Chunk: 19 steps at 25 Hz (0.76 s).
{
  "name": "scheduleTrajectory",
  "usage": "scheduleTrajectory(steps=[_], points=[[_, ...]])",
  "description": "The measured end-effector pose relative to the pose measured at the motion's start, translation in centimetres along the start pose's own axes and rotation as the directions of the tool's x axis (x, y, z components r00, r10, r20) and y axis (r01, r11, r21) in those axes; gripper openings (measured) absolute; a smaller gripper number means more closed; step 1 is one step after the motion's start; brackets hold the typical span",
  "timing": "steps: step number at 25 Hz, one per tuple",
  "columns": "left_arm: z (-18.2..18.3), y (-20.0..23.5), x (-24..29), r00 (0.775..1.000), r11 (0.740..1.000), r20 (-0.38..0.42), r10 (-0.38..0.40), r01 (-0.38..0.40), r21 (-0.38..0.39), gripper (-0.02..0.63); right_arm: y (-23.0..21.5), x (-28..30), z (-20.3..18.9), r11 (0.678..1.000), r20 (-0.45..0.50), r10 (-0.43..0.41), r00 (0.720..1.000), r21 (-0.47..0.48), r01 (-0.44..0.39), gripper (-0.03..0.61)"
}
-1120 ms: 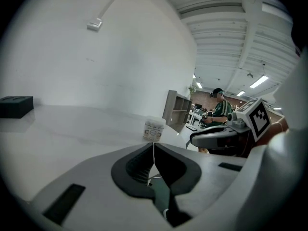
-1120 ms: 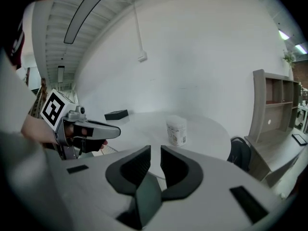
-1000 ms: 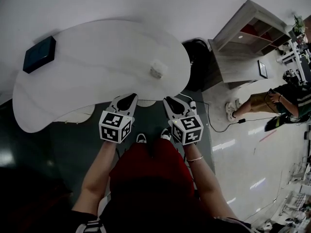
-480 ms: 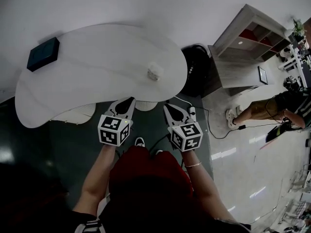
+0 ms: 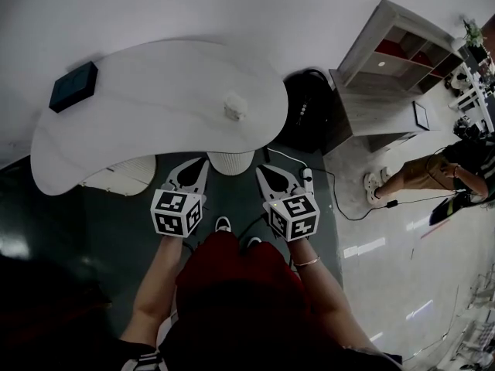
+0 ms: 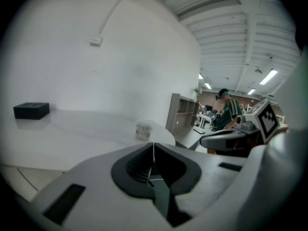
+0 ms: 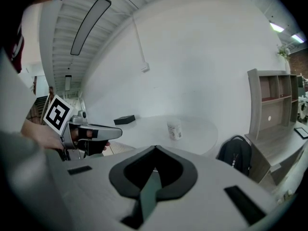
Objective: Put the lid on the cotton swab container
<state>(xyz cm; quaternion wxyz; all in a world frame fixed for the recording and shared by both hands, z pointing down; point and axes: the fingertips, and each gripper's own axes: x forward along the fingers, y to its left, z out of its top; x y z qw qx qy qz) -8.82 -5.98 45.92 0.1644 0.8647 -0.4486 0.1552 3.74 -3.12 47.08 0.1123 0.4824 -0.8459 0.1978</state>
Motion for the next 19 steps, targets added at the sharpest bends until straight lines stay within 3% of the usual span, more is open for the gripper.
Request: scheduleTrajectory(steps=[19], points=[[-1.8,-6.1,-5.1,0.998,0.998,0.034,0.062,-0.061,-0.014,0.026,2.4,-6.7,-2.8,0.996,-0.023,0.064,0.998,-0.060,-0.065,0.015]])
